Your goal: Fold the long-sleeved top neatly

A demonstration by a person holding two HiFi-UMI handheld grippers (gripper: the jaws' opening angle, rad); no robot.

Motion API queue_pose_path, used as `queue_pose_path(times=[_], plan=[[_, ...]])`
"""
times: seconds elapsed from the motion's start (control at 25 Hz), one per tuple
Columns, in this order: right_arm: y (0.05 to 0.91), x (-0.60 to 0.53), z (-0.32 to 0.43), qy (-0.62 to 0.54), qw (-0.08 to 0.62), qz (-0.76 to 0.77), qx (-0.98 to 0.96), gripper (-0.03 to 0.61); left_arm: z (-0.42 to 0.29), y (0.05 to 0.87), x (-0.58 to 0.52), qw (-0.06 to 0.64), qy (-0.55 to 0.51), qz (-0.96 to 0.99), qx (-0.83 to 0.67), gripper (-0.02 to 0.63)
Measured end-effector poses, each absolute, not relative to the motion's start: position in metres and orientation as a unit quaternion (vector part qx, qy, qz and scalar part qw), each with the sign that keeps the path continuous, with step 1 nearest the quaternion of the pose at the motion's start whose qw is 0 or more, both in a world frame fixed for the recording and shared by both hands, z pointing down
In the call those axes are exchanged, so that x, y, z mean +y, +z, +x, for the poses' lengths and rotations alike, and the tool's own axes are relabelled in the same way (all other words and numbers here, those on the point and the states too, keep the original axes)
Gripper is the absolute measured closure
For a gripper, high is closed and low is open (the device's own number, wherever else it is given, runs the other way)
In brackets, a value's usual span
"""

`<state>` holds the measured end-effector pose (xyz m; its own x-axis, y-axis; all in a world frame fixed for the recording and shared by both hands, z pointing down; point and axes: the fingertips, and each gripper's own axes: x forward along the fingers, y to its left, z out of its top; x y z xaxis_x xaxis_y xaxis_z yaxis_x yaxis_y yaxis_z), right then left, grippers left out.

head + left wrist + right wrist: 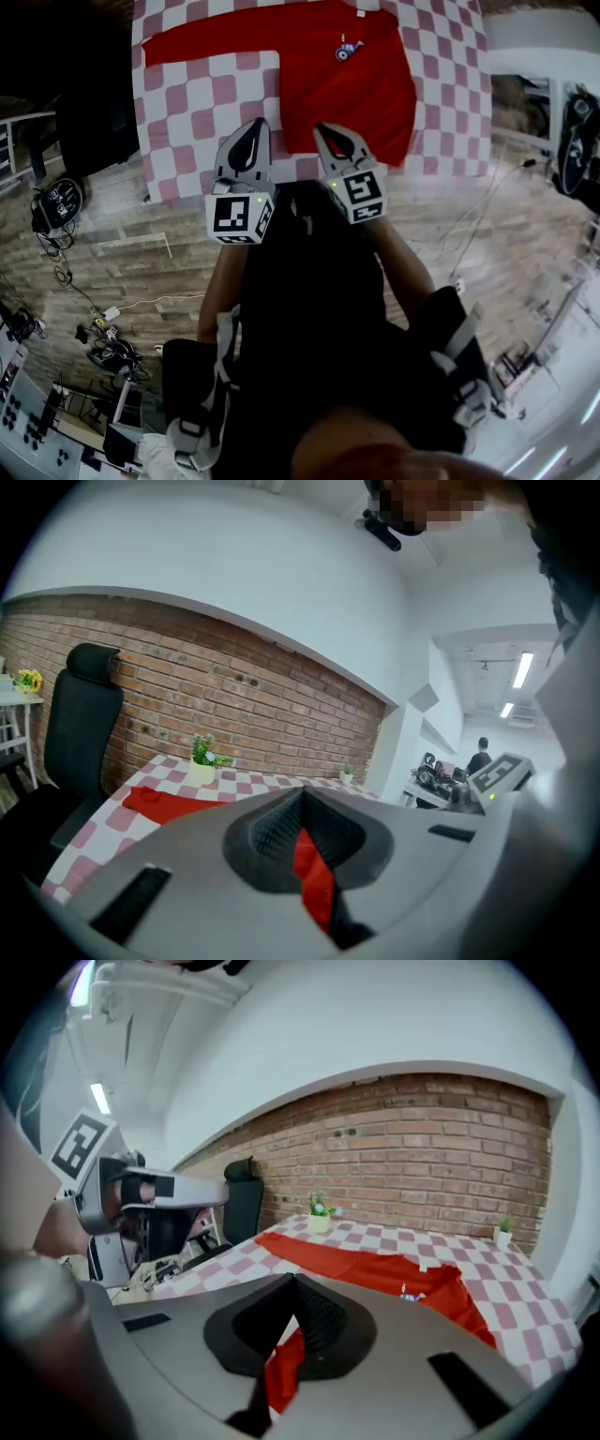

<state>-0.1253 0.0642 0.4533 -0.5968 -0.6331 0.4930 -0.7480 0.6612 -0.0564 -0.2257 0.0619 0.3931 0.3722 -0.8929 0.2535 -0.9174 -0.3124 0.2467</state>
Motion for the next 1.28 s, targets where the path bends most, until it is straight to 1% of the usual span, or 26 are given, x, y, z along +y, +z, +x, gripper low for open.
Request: queue_pose_path(times=[0.2, 0.52, 0.76, 1.12, 1.28], plan=[[0.405, 0.05, -0.122, 0.111, 0.171, 0.381, -0.902, 0.571, -0.234, 0.375, 0.065, 0.166, 0.026, 0.776, -0.608, 0.611], [0.351, 0.036, -0.142, 0.094, 0.13, 0.304, -0.939, 0.571, -0.264, 0.358, 0.081, 0.162, 0.01, 0.706, -0.689, 0.611], [0.333, 0.018, -0.174, 0.08, 0.11, 0.267, -0.954, 0.571, -0.318, 0.36, 0.073, 0.167, 0.002, 0.654, -0.738, 0.611], [0.325, -0.02, -0.24, 0.062, 0.113, 0.24, -0.962, 0.571, -0.417, 0.388, 0.017, 0.189, -0.003, 0.62, -0.761, 0.611], [0.33, -0.038, -0.267, 0.068, 0.128, 0.235, -0.961, 0.571, -0.453, 0.427, -0.019, 0.228, -0.003, 0.612, -0.757, 0.609]])
